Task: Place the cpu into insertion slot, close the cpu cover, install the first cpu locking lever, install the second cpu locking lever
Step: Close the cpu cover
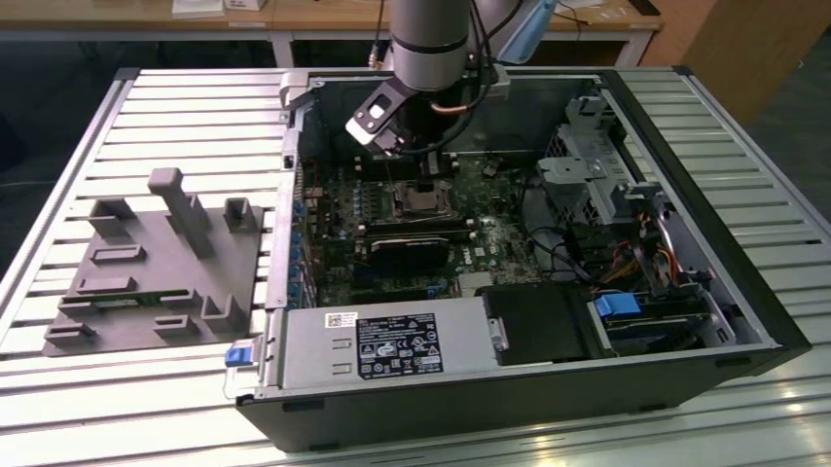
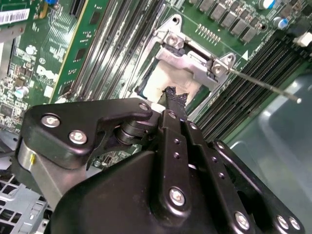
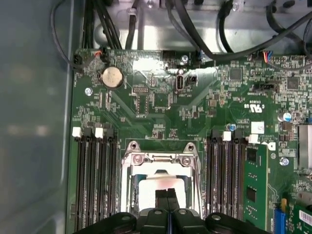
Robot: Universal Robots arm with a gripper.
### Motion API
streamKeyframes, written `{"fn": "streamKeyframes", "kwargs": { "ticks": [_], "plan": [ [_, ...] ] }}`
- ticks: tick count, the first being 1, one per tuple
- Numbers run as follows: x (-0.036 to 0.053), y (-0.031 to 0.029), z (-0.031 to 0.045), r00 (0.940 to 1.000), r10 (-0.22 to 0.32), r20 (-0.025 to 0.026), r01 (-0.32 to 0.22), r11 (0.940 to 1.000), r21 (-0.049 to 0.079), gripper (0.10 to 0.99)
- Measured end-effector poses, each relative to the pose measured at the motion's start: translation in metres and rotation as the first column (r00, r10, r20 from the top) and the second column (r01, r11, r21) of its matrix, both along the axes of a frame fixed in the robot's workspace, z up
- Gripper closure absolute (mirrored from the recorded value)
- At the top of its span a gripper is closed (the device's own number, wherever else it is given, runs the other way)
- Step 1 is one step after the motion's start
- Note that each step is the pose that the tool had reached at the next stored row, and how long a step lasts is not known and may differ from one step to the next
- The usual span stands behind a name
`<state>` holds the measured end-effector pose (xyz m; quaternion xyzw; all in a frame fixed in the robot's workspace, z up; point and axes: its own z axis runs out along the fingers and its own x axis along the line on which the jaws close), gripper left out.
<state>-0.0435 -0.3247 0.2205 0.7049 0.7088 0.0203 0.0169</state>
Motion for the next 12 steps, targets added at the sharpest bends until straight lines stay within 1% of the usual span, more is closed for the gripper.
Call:
{"fn": "streamKeyframes", "kwargs": {
  "ticks": [2, 8, 10, 12],
  "plan": [
    [-0.0015, 0.0, -0.0004, 1.0, 0.0, -0.0001, 0.0, 1.0, -0.001, 0.984],
    [-0.0017, 0.0, -0.0006, 1.0, 0.003, 0.0002, -0.003, 1.0, -0.002, 0.984],
    [-0.0017, 0.0, -0.0005, 0.9995, 0.031, 0.0, -0.031, 0.9995, -0.006, 0.984],
    [-0.0017, 0.0, -0.0005, 0.9978, 0.066, -0.0003, -0.066, 0.9978, -0.01, 0.984]
  ]
}}
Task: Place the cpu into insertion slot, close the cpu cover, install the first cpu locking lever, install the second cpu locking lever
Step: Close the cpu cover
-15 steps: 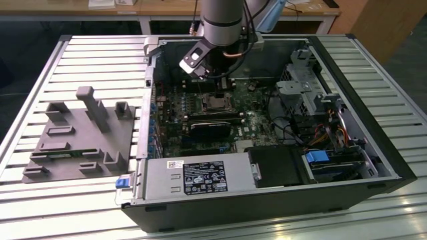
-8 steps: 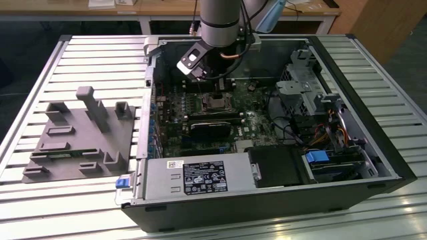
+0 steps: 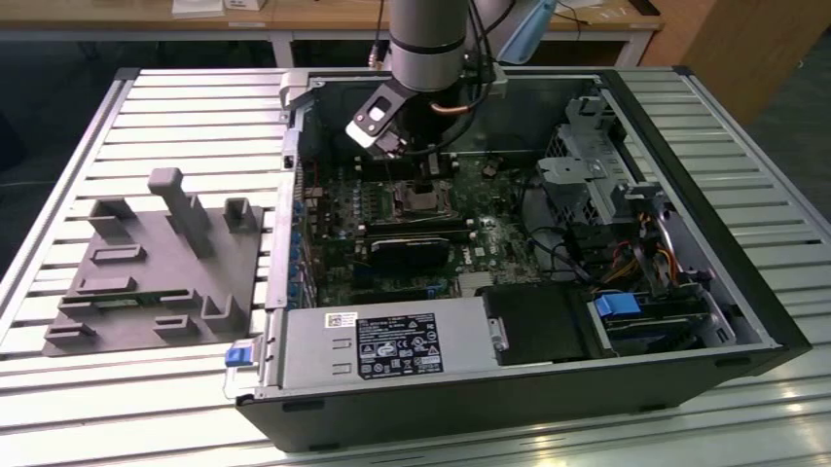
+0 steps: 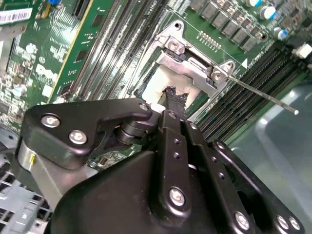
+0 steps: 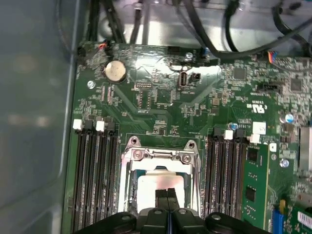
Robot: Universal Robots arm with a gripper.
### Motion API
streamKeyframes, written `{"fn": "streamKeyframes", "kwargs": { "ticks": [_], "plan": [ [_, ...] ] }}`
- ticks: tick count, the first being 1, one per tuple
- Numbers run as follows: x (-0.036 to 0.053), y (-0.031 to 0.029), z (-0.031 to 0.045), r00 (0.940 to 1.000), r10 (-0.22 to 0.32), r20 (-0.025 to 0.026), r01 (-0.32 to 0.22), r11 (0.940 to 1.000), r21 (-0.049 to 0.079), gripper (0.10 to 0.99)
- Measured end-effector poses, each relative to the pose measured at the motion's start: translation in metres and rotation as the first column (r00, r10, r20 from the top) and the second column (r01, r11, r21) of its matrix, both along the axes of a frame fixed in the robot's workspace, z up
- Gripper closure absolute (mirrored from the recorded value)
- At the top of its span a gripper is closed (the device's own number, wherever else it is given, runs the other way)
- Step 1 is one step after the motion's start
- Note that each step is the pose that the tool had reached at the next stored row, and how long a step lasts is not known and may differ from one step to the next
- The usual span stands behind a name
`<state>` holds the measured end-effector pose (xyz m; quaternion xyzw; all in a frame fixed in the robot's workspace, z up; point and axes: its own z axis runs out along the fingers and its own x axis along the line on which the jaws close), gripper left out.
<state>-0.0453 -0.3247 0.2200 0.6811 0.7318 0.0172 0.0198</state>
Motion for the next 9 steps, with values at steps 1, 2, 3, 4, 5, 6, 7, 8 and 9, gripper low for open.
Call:
{"fn": "streamKeyframes", "kwargs": {
  "ticks": [1, 2, 3, 4, 5, 6, 7, 8, 9],
  "plan": [
    [0.0, 0.0, 0.0, 0.9998, 0.017, 0.0, -0.017, 0.9998, -0.002, 0.984],
    [0.0, 0.0, 0.0, 0.9994, 0.035, 0.0, -0.035, 0.9994, -0.003, 0.984],
    [0.0, 0.0, 0.0, 0.9986, 0.053, -0.0001, -0.053, 0.9986, -0.005, 0.984],
    [0.0, 0.0, 0.0, 0.9975, 0.071, -0.0002, -0.071, 0.9975, -0.006, 0.984],
    [0.0, 0.0, -0.0001, 0.996, 0.089, -0.0003, -0.089, 0.996, -0.007, 0.984],
    [0.0, 0.0, -0.0001, 0.9942, 0.107, -0.0004, -0.107, 0.9942, -0.008, 0.984],
    [0.0, 0.0, -0.0001, 0.9921, 0.125, -0.0005, -0.125, 0.9921, -0.009, 0.984],
    [0.0, 0.0, -0.0001, 0.9895, 0.145, -0.0006, -0.145, 0.9894, -0.009, 0.984],
    [0.0, 0.0, -0.0001, 0.9867, 0.162, -0.0007, -0.162, 0.9867, -0.01, 0.984]
  ]
}}
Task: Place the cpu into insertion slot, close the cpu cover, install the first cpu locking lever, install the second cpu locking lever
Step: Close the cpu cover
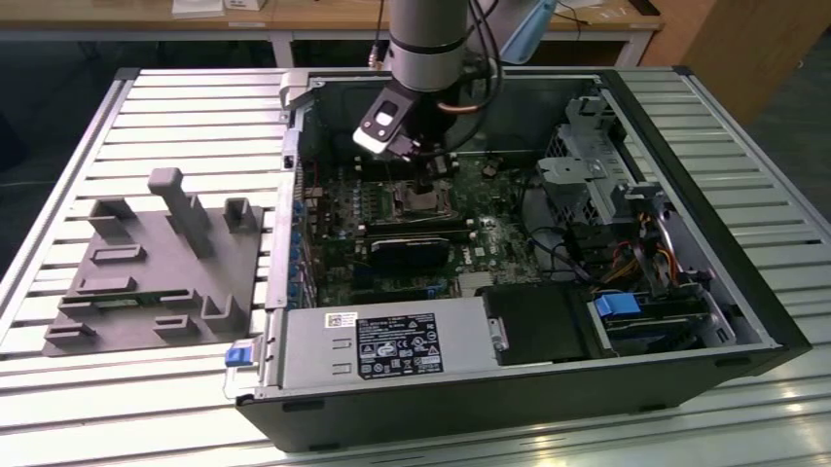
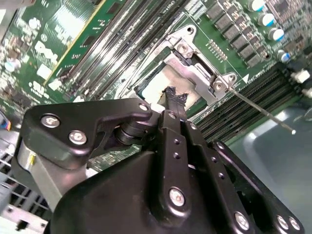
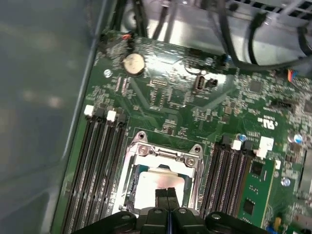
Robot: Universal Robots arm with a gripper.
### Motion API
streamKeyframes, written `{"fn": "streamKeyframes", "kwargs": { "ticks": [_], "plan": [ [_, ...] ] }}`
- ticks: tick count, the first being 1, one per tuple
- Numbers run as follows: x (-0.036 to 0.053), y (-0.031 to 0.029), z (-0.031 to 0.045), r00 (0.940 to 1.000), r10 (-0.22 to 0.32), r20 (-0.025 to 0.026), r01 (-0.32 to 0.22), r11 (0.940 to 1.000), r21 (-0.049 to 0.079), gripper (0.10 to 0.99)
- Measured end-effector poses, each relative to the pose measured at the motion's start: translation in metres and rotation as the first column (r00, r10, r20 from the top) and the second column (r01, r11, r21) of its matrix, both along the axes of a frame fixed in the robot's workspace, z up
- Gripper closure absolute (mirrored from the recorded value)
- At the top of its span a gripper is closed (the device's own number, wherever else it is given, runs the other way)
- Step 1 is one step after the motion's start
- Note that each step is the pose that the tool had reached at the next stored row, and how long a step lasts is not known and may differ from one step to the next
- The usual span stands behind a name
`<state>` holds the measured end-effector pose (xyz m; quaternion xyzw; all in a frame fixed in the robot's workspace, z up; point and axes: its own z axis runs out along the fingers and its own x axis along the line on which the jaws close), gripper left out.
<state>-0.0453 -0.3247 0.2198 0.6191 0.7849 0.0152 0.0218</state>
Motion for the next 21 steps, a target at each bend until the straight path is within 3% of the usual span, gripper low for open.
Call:
{"fn": "streamKeyframes", "kwargs": {
  "ticks": [5, 11, 16, 21],
  "plan": [
    [0.0, 0.0, -0.0001, 0.996, 0.09, 0.0, -0.09, 0.996, -0.002, 0.984],
    [0.0, 0.0, -0.0003, 0.9803, 0.197, -0.0002, -0.197, 0.9803, -0.003, 0.984],
    [0.0, 0.0, -0.0004, 0.9583, 0.286, -0.0002, -0.286, 0.9583, -0.003, 0.984],
    [0.0, 0.0, -0.0005, 0.9282, 0.372, -0.0001, -0.372, 0.9282, -0.003, 0.984]
  ]
}}
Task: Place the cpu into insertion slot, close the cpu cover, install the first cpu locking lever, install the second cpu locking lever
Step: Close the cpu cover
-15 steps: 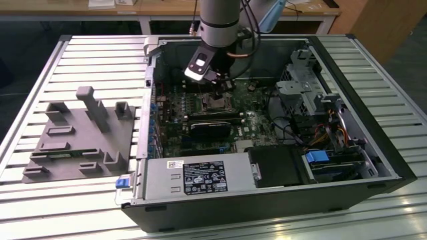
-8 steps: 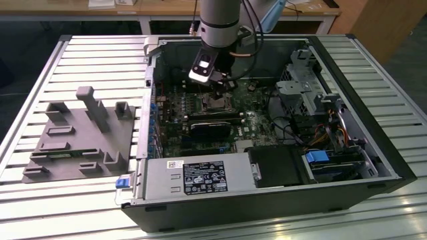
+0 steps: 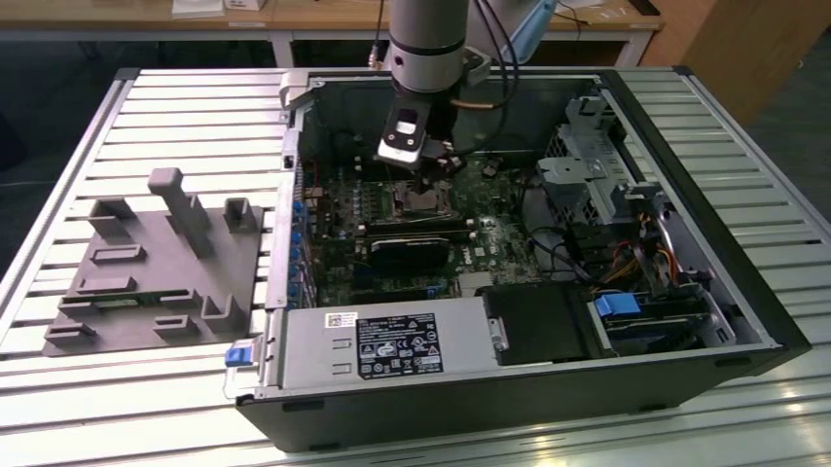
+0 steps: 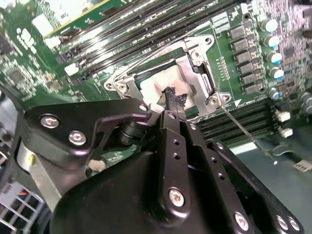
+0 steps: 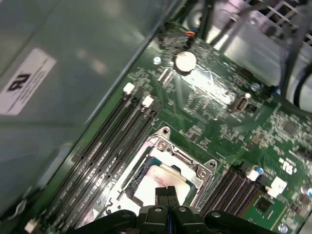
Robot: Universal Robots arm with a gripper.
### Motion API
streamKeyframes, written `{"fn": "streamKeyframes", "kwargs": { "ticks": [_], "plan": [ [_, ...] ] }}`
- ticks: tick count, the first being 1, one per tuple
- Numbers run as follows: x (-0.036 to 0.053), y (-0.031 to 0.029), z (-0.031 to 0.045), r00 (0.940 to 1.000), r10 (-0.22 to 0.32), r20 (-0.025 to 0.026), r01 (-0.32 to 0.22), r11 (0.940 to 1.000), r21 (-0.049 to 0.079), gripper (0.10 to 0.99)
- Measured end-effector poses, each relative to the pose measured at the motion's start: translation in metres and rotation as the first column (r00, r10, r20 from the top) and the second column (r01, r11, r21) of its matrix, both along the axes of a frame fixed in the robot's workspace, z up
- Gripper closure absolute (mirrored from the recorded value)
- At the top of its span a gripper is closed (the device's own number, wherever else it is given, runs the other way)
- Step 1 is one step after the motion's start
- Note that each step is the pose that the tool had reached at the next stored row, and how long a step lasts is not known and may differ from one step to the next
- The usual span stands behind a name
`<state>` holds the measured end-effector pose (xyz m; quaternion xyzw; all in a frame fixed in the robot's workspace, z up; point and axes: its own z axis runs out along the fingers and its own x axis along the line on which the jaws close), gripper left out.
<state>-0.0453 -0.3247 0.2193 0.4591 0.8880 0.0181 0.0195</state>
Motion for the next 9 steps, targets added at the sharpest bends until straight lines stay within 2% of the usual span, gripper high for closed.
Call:
{"fn": "streamKeyframes", "kwargs": {
  "ticks": [5, 9],
  "plan": [
    [0.0, 0.0, -0.0001, 0.996, 0.09, 0.0, -0.09, 0.996, 0.0, 0.984],
    [0.0, 0.0, -0.0003, 0.9866, 0.163, 0.0, -0.163, 0.9866, 0.0, 0.984]
  ]
}}
